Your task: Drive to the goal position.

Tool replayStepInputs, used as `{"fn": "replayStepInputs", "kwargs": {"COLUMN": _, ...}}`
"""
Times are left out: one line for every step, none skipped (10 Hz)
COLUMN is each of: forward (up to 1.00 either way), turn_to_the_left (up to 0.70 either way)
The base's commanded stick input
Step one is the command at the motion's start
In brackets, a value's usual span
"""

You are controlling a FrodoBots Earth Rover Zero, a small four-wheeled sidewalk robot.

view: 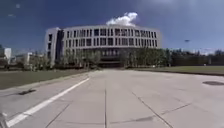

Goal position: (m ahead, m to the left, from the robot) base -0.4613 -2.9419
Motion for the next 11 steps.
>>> {"fn": "replayStepInputs", "kwargs": {"forward": 0.70, "turn_to_the_left": 0.04}}
{"fn": "replayStepInputs", "kwargs": {"forward": 0.70, "turn_to_the_left": 0.03}}
{"fn": "replayStepInputs", "kwargs": {"forward": 0.70, "turn_to_the_left": 0.03}}
{"fn": "replayStepInputs", "kwargs": {"forward": 0.70, "turn_to_the_left": 0.03}}
{"fn": "replayStepInputs", "kwargs": {"forward": 0.70, "turn_to_the_left": 0.03}}
{"fn": "replayStepInputs", "kwargs": {"forward": 0.70, "turn_to_the_left": 0.03}}
{"fn": "replayStepInputs", "kwargs": {"forward": 0.70, "turn_to_the_left": 0.03}}
{"fn": "replayStepInputs", "kwargs": {"forward": 0.70, "turn_to_the_left": 0.03}}
{"fn": "replayStepInputs", "kwargs": {"forward": 0.70, "turn_to_the_left": 0.03}}
{"fn": "replayStepInputs", "kwargs": {"forward": 0.70, "turn_to_the_left": 0.03}}
{"fn": "replayStepInputs", "kwargs": {"forward": 0.70, "turn_to_the_left": 0.01}}
